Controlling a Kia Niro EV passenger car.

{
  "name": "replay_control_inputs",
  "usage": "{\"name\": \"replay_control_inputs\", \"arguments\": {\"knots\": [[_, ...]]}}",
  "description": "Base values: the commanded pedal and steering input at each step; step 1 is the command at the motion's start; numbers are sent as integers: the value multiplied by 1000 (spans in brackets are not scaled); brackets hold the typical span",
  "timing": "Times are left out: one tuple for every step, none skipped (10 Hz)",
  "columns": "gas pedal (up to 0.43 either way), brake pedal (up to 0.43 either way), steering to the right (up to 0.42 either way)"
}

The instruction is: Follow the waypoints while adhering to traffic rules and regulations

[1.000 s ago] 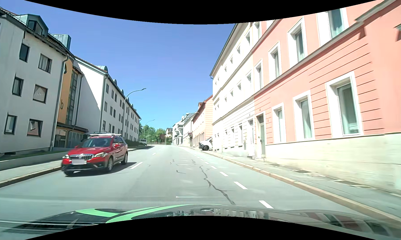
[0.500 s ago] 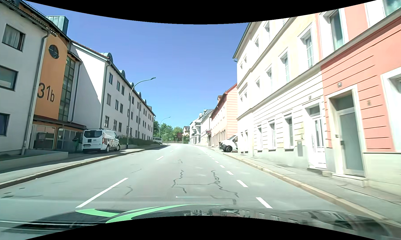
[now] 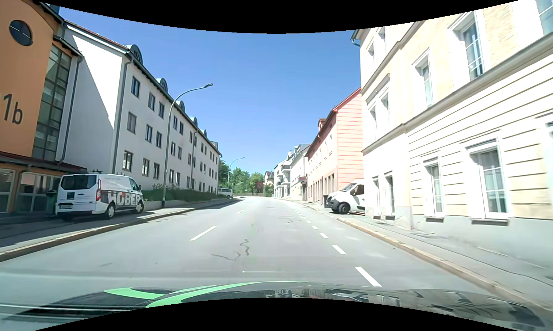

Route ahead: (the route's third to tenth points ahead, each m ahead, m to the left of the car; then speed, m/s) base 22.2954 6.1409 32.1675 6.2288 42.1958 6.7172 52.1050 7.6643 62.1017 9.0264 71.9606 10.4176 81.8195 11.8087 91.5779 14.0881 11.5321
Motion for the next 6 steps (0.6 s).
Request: {"name": "replay_control_inputs", "arguments": {"knots": [[311, 0, -17], [311, 0, -11], [311, 0, -6], [311, 0, -6], [311, 0, -5], [299, 0, -5]]}}
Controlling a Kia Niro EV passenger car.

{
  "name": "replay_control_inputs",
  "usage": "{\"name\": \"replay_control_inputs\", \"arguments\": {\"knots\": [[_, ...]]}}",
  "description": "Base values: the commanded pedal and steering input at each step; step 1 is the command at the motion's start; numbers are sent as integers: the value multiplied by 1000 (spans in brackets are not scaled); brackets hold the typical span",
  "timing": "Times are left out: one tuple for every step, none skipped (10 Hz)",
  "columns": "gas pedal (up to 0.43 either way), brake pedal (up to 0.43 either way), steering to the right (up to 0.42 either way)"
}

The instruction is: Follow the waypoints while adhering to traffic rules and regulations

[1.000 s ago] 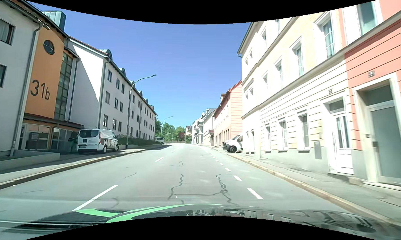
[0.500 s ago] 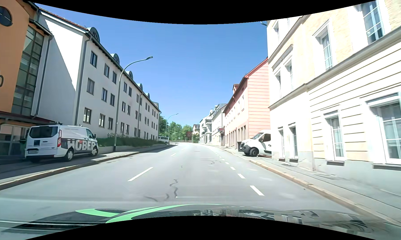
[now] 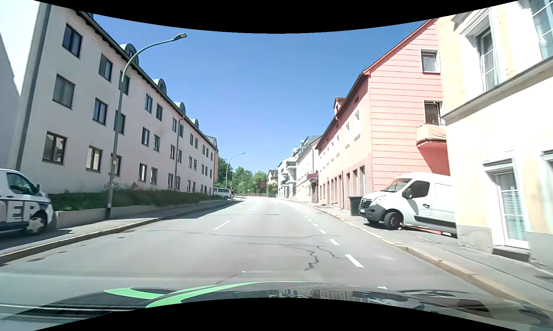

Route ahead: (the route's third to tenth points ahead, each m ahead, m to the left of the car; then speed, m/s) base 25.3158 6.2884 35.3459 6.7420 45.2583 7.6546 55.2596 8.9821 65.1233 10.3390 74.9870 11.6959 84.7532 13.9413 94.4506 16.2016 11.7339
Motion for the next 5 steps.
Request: {"name": "replay_control_inputs", "arguments": {"knots": [[280, 0, -4], [268, 0, -4], [268, 0, -4], [268, 0, -5], [268, 0, -5]]}}
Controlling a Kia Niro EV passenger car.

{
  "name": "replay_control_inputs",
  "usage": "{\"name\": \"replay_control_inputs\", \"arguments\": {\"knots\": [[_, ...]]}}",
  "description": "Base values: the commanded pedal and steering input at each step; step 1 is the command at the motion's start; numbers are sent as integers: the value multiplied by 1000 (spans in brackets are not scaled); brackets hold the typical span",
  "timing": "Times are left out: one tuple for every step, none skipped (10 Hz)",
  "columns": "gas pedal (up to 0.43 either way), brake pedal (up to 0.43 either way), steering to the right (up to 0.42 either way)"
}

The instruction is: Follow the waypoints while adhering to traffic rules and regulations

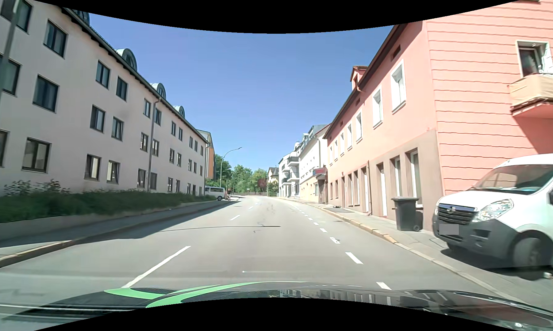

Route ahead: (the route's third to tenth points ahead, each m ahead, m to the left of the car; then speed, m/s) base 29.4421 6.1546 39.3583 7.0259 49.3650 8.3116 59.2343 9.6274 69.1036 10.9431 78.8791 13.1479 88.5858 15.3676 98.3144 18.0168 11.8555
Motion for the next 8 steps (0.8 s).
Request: {"name": "replay_control_inputs", "arguments": {"knots": [[268, 0, -5], [248, 0, -5], [248, 0, -5], [248, 0, -5], [248, 0, -2], [248, 0, -2], [248, 0, -2], [248, 0, -2]]}}
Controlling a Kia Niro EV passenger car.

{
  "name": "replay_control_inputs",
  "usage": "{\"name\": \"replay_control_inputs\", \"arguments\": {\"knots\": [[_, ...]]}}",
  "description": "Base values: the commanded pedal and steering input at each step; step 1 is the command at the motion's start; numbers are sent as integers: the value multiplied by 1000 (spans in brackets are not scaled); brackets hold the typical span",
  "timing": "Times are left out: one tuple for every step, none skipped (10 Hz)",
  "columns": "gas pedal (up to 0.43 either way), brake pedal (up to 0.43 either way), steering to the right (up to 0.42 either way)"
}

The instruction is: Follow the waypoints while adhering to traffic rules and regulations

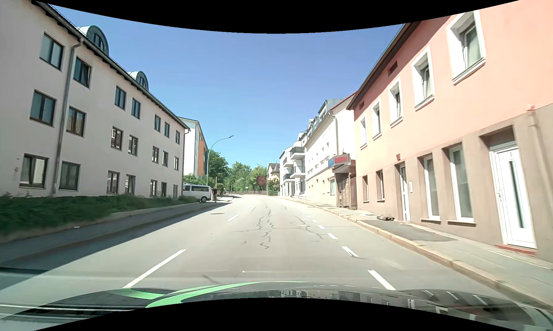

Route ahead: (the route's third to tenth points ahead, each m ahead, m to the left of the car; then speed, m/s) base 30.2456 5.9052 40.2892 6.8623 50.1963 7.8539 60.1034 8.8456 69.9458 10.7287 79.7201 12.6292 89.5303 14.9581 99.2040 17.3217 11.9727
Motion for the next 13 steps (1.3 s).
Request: {"name": "replay_control_inputs", "arguments": {"knots": [[248, 0, -2], [240, 0, -2], [228, 0, -3], [228, 0, -7], [228, 0, -12], [228, 0, -14], [228, 0, -14], [228, 0, -14], [228, 0, -14], [228, 0, -16], [228, 0, -20], [228, 0, -21], [228, 0, -20]]}}
